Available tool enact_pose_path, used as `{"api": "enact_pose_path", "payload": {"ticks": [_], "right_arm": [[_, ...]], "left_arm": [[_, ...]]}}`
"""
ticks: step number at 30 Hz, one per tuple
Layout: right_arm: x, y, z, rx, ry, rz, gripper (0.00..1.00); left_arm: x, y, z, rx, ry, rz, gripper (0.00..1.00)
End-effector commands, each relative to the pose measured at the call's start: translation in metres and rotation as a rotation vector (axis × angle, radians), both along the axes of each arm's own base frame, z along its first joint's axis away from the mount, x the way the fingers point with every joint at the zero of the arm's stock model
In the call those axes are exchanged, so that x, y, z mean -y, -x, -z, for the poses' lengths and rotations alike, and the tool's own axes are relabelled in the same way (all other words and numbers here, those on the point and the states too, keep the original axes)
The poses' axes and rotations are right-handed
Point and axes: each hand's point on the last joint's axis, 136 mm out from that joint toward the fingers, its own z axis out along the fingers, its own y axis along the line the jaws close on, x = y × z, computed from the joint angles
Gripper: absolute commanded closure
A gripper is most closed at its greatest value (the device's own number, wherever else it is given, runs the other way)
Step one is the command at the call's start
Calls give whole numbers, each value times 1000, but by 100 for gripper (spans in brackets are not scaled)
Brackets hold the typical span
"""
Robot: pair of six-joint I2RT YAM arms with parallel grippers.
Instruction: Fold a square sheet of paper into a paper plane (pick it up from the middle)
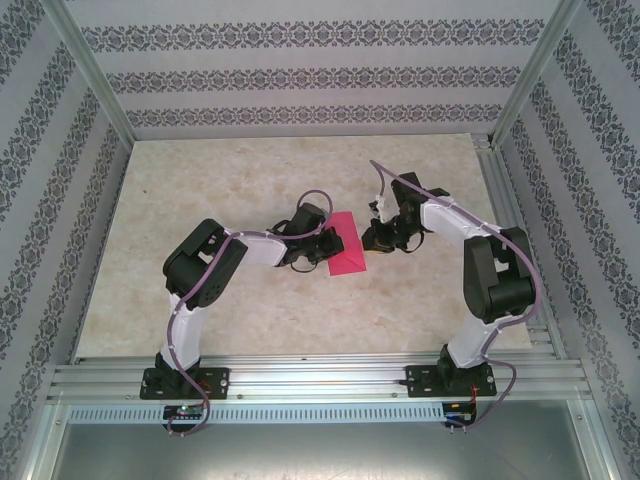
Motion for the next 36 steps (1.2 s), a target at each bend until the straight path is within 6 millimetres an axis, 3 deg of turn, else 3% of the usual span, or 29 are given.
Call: {"api": "enact_pose_path", "payload": {"ticks": [1, 5, 10, 15, 23, 27, 31, 36], "right_arm": [[-17, -1, 19, -66, -69, -6, 90], [-20, 0, 39, -102, -70, -13, 90], [-6, 9, 67, -163, 19, -17, 91], [2, 15, 81, -188, 59, -12, 91], [3, 15, 84, -198, 19, 1, 91], [4, 14, 83, -194, 17, 5, 91], [4, 15, 82, -195, 14, 7, 92], [5, 16, 83, -195, 17, 13, 92]], "left_arm": [[-3, 2, 20, -30, -41, -8, 93], [-2, 1, 18, -26, -34, -7, 93], [0, 0, 16, -24, -34, -4, 93], [0, -1, 14, -20, -35, 2, 90], [13, -8, -26, 67, 42, 44, 77], [20, -5, -40, 76, 113, 60, 76], [29, 0, -47, 67, 201, 75, 80], [30, 4, -35, 11, 215, 62, 87]]}}
